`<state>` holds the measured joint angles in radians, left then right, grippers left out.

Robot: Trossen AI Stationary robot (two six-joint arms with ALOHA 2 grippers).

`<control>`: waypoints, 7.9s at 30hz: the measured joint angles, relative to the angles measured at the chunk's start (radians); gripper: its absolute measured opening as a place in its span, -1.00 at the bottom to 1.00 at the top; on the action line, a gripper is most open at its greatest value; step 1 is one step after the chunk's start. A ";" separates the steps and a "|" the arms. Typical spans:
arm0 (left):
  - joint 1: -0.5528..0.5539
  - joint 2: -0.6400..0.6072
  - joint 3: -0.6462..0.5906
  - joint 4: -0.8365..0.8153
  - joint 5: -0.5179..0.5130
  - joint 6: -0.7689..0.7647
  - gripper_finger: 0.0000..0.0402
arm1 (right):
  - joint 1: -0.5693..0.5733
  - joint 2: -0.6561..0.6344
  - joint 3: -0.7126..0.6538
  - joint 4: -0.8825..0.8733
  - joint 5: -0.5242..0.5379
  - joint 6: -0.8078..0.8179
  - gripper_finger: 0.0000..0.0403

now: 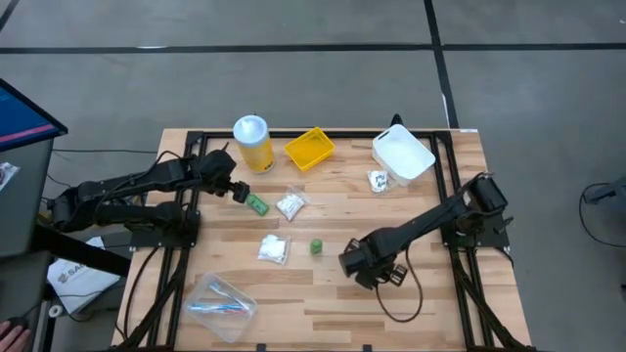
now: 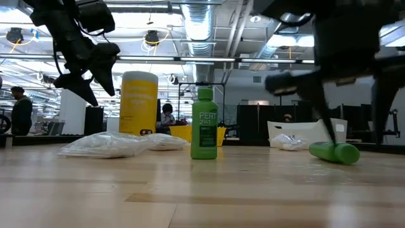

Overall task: Pick & Place Travel size toiletries
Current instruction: Put the green shampoo bottle into the white bin

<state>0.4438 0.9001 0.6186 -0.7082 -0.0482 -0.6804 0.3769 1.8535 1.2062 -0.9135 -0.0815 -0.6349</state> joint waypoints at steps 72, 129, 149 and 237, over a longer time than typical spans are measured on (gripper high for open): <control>0.000 0.000 0.000 0.041 -0.029 0.018 0.46 | -0.224 -0.148 0.023 -0.118 -0.049 0.497 -0.28; 0.000 0.000 0.000 0.090 -0.029 -0.006 0.46 | -0.570 -0.122 -0.131 -0.010 -0.071 1.105 -0.03; 0.000 0.000 0.000 0.093 -0.024 -0.005 0.46 | -0.540 -0.048 -0.159 0.027 -0.076 1.212 0.04; 0.001 0.000 0.000 0.150 -0.063 -0.008 0.46 | -0.620 -0.601 -0.289 0.461 0.405 1.262 -0.53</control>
<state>0.4446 0.9005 0.6186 -0.5583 -0.1110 -0.6888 -0.2429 1.2523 0.9173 -0.4523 0.3231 0.6273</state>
